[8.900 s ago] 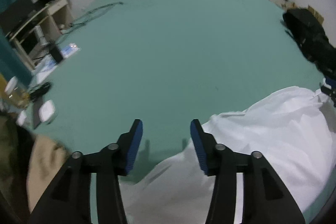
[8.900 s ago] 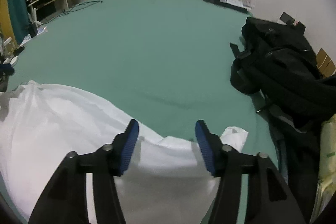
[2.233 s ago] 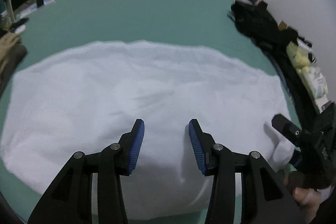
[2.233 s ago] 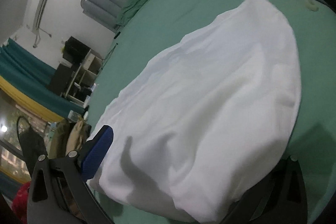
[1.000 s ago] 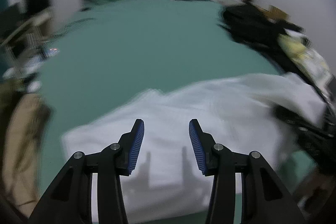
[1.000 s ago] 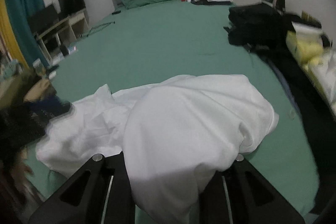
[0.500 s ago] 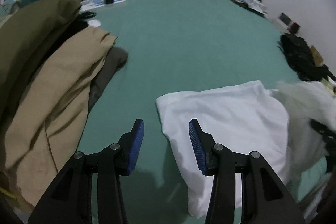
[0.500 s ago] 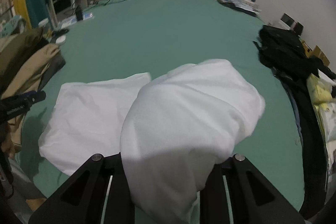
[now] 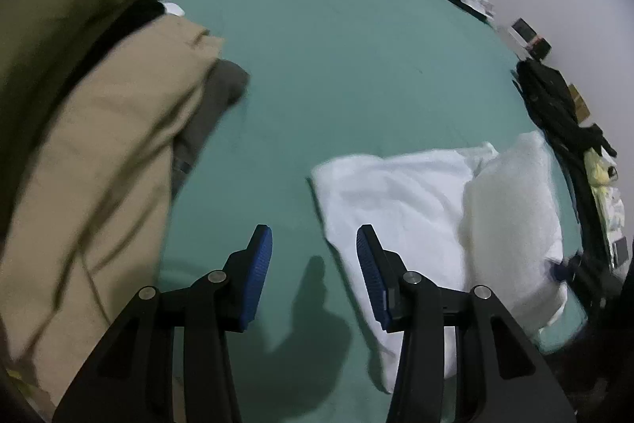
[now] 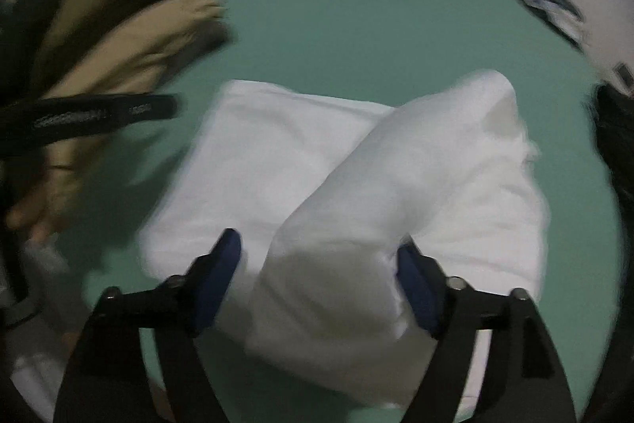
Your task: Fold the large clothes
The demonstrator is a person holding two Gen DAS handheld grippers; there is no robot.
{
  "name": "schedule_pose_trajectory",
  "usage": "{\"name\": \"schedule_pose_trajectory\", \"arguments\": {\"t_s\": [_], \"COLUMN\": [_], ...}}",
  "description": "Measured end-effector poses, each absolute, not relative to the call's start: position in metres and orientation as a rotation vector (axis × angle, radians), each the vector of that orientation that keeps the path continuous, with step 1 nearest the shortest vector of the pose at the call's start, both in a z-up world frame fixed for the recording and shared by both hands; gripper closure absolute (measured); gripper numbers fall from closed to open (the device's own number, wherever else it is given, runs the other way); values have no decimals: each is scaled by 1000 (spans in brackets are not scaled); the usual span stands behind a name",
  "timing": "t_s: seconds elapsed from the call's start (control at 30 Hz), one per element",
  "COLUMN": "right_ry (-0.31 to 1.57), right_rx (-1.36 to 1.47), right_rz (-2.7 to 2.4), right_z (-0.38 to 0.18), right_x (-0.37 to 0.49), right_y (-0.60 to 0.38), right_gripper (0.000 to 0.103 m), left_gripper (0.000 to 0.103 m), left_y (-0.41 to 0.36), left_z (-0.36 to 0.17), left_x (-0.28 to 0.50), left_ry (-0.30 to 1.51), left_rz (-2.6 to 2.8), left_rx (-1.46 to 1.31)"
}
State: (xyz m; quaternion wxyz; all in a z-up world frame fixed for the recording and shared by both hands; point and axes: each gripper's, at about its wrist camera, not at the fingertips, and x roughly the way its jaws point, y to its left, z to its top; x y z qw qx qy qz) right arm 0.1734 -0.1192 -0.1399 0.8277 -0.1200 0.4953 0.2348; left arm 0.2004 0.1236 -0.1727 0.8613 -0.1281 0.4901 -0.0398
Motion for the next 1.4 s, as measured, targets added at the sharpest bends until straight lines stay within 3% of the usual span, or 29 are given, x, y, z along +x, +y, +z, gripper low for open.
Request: {"name": "schedule_pose_trajectory", "arguments": {"t_s": [0.37,0.6,0.9,0.93,0.97,1.03,1.4], "right_ry": [1019,938,925,933,939,948,939], "right_rx": [-242,-118,-5,17,38,76,87], "right_rz": [706,570,261,229,209,188,194], "right_z": [-136,-107,-111,-115,-119,-123,-134], "right_x": [135,136,138,137,138,144,140], "right_y": [-98,-161,-262,-274,-280,-287,-298], "right_gripper": [22,22,22,22,22,22,22], "left_gripper": [56,55,55,57,75,95,98], "left_y": [123,58,17,15,12,8,46], "left_z": [-171,-176,-226,-226,-225,-224,-188], "left_x": [210,214,214,212,209,205,161], "left_ry": [1018,1033,1139,1118,1101,1083,976], "left_rz": [-138,-316,-227,-224,-235,-277,-188], "left_rx": [-383,-322,-213,-203,-198,-229,-331]}}
